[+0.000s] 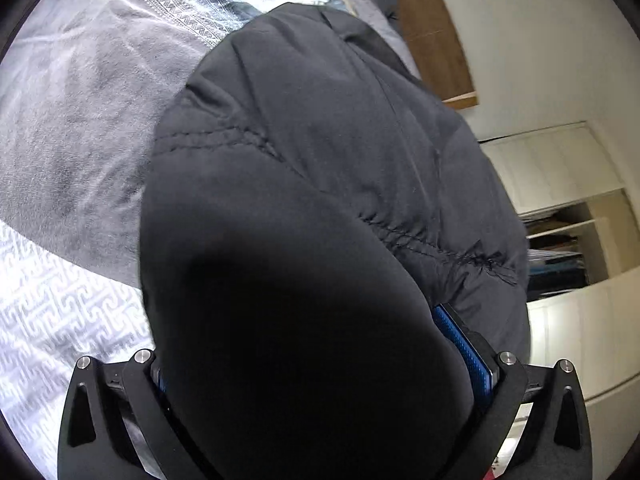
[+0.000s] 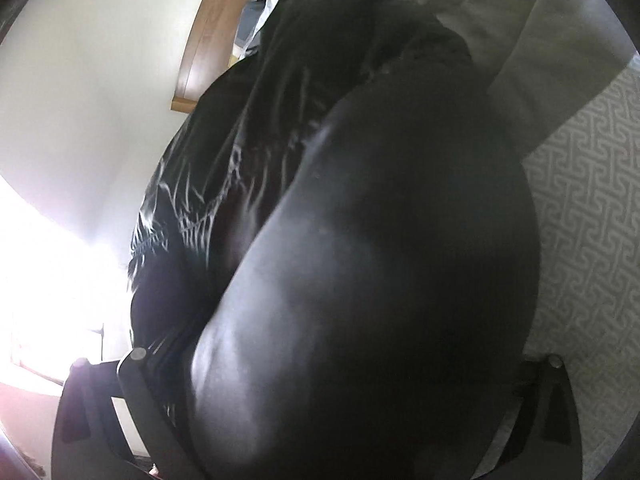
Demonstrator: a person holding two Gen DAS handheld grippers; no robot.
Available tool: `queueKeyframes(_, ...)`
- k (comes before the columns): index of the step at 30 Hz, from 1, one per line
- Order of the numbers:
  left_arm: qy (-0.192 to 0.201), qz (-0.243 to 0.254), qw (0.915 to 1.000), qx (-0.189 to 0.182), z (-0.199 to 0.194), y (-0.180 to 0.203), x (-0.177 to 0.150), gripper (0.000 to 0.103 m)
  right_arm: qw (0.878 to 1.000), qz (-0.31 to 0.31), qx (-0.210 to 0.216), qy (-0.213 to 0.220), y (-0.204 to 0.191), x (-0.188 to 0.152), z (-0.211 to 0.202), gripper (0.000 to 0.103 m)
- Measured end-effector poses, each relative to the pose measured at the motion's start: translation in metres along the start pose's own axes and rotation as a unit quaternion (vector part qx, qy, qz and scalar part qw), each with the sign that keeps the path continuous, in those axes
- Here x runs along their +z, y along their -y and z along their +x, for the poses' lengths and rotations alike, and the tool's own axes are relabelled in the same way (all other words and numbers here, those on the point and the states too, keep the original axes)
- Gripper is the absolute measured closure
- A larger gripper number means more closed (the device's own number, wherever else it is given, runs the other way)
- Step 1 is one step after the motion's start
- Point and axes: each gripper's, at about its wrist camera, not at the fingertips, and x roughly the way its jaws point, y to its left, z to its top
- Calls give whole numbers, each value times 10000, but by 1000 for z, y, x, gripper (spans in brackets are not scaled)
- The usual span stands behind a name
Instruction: Fold large clothes
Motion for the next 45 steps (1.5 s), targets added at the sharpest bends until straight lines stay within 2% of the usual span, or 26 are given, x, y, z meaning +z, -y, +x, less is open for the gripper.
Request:
queueKeyframes(1, 12, 24, 10000, 53, 0, 7, -2, 8, 10000, 23, -95, 1, -3, -1, 1, 0)
queueKeyframes(2, 31, 129, 9999, 47, 0, 21, -4, 21, 9998, 1, -181, 41, -9, 0, 1, 2)
queueKeyframes(3, 58, 242, 9997, 33, -2, 33, -5, 29, 9997, -55, -228, 86, -19, -1, 1, 2)
queueKeyframes(4, 96, 359, 9993, 12, -4, 45, -5, 44, 9996, -178, -202, 120, -32, 0, 1, 9)
queueKeyframes(5, 150, 499, 9986, -1, -8, 59, -5, 56, 9994, -298, -127, 132, -43, 1, 0, 26)
queueKeyframes(8, 343, 847, 9958, 63, -20, 104, -6, 72, 9949, -991, 99, 150, -93, 5, -9, 56)
queueKeyframes(11, 557, 1009, 9933, -15, -33, 142, -9, 75, 9879, -1519, 193, 241, -139, 6, -21, 65)
queueKeyframes(15, 753, 1304, 9884, -195, -55, 185, -18, 76, 9780, -1998, 288, 517, -191, -1, -50, 68)
queueKeyframes(18, 864, 1599, 9827, -346, -84, 205, -31, 75, 9724, -2186, 458, 672, -213, -14, -78, 68)
queueKeyframes(20, 917, 1728, 9799, -395, -95, 207, -36, 76, 9693, -2275, 555, 743, -219, -28, -95, 68)
queueKeyframes(23, 937, 1812, 9782, -396, -101, 199, -49, 76, 9684, -2297, 601, 759, -207, -48, -109, 68)
queueKeyframes(25, 877, 1842, 9789, -154, -91, 180, -52, 76, 9721, -2189, 491, 684, -188, -59, -105, 68)
queueKeyframes(26, 752, 1771, 9813, 86, -84, 163, -55, 76, 9754, -2088, 360, 605, -174, -66, -100, 68)
queueKeyframes(27, 637, 1721, 9827, 265, -76, 153, -58, 75, 9792, -1963, 164, 490, -159, -72, -91, 68)
queueKeyframes(29, 390, 1538, 9837, 849, -57, 118, -63, 75, 9846, -1701, -261, 310, -132, -81, -74, 67)
queueKeyframes(30, 368, 1436, 9840, 985, -55, 105, -64, 75, 9864, -1561, -417, 284, -118, -86, -70, 67)
queueKeyframes(33, 397, 1031, 9881, 1074, -63, 74, -61, 62, 9924, -1030, -503, 439, -87, -89, -83, 59)
queueKeyframes(35, 416, 1005, 9846, 1365, -70, 71, -64, 43, 9923, -851, -757, 487, -78, -93, -90, 41)
queueKeyframes(37, 436, 988, 9808, 1624, -77, 70, -63, 35, 9913, -778, -928, 524, -71, -89, -100, 33)
queueKeyframes(43, 533, 893, 9809, 1641, -103, 59, -57, 30, 9900, -667, -989, 747, -64, -90, -147, 25)
queueKeyframes(45, 639, 901, 9789, 1719, -113, 56, -60, 24, 9877, -647, -1087, 920, -61, -93, -163, 24)
